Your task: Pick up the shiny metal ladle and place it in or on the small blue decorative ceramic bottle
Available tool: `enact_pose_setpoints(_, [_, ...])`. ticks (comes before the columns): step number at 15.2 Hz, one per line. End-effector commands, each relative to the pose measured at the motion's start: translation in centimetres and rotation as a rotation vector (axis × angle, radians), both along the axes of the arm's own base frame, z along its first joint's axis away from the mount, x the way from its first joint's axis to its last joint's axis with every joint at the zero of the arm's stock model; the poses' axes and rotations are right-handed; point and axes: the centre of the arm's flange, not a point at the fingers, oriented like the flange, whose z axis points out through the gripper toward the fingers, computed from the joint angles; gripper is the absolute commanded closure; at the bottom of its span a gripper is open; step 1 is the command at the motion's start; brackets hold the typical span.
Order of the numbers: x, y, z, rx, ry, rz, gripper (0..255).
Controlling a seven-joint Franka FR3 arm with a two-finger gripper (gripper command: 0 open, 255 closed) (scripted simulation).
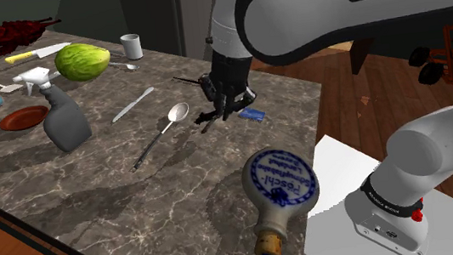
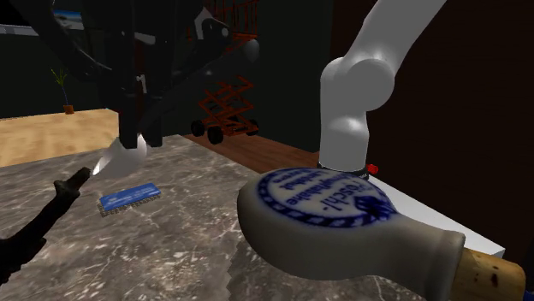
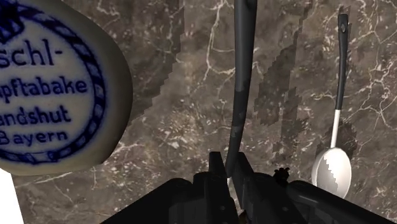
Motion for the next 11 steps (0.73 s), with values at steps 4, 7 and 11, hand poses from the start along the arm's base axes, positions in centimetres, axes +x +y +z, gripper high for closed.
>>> enact_pose_setpoints(4, [0.0,0.1,2.6,0.000,0.000,0.000,255])
enact_pose_setpoints(7, [0.0,0.1,4.1,0.000,0.000,0.000,255])
enact_pose_setpoints(11, [0.0,0.1,6.3,0.000,0.000,0.000,255])
